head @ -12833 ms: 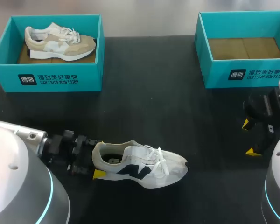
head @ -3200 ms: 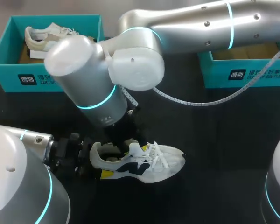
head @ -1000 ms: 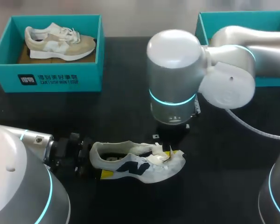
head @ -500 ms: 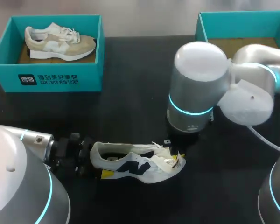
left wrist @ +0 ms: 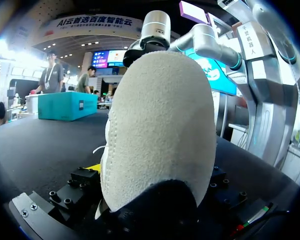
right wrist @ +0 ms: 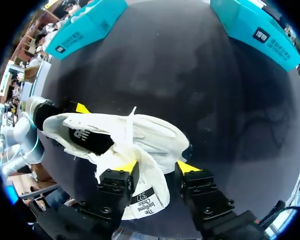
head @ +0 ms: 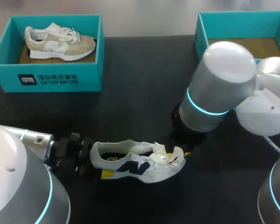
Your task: Take the shoe out of the shoebox, open the shoe tongue, remove and reinsert the insole, then place the shoe into the shoebox
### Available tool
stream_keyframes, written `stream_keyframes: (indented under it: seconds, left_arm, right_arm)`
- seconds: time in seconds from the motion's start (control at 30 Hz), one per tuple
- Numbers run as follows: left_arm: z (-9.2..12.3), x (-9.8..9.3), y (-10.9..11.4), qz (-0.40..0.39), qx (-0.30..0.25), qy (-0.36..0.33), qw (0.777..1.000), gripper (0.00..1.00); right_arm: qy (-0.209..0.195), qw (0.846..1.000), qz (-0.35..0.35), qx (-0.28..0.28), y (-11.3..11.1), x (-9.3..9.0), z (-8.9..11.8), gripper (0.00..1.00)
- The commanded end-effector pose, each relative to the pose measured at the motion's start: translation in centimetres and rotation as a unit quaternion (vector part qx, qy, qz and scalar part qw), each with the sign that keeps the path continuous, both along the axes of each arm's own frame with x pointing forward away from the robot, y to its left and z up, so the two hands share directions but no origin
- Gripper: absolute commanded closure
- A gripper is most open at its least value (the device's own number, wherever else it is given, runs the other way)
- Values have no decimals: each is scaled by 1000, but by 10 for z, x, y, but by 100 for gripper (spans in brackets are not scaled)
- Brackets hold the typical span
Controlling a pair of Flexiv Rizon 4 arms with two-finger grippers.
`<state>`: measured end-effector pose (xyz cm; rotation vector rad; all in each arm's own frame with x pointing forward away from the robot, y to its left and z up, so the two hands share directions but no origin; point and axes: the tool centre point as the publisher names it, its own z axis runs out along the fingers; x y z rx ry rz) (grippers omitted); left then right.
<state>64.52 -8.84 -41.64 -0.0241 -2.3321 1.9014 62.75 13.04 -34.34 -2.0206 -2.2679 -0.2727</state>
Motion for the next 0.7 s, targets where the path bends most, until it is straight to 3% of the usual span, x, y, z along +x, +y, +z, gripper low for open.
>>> stream_keyframes:
  seconds: [0.03, 0.4, 0.7]
  left_arm:
    - [-2, 1, 0, 0, 0, 0, 1000, 100]
    - [-2, 1, 0, 0, 0, 0, 1000, 100]
    - [-2, 1, 0, 0, 0, 0, 1000, 100]
  right_arm:
    - [-2, 1000, -1, 18, -1, -5, 7, 0]
    - [7, 999, -34, -34, 20, -3, 37, 0]
    - [24, 995, -66, -68, 46, 2, 42, 0]
